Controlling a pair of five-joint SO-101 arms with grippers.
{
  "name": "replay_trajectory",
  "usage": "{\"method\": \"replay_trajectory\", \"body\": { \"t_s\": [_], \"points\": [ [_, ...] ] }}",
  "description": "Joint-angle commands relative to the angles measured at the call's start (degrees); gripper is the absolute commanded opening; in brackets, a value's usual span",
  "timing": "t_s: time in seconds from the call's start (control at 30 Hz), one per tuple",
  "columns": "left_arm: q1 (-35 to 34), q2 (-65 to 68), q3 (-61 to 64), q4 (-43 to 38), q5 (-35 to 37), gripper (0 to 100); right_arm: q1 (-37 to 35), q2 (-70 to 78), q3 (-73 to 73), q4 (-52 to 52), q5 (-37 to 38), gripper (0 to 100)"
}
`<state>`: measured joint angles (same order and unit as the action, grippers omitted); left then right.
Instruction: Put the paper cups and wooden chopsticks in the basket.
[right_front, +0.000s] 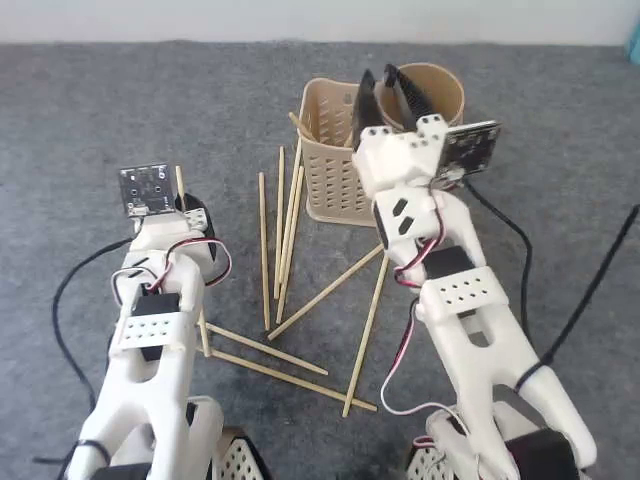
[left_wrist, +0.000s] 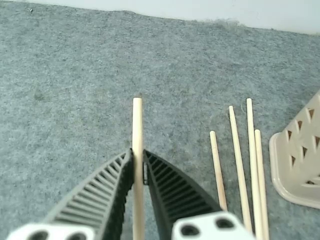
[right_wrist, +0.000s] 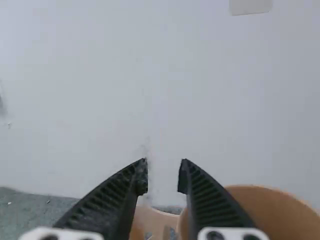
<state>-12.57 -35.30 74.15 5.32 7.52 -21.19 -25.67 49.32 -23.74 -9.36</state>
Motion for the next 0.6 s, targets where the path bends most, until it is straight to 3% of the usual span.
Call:
{"method": "replay_trajectory", "body": {
  "t_s": [0.0,0.2,0.57],
  "points": [
    [-0.18,-1.58,-0.31,-1.67,0.00,1,-0.92,-1.19,0.53,0.57,1.23,11.5],
    [-0.26,-1.58,-0.40,-1.67,0.00,1,-0.84,-12.18,5.71,2.95,1.23,0.8],
    [-1.58,-1.58,-1.63,-1.32,0.53,1,-0.84,-51.82,11.87,42.95,1.05,0.8]
  ]
}}
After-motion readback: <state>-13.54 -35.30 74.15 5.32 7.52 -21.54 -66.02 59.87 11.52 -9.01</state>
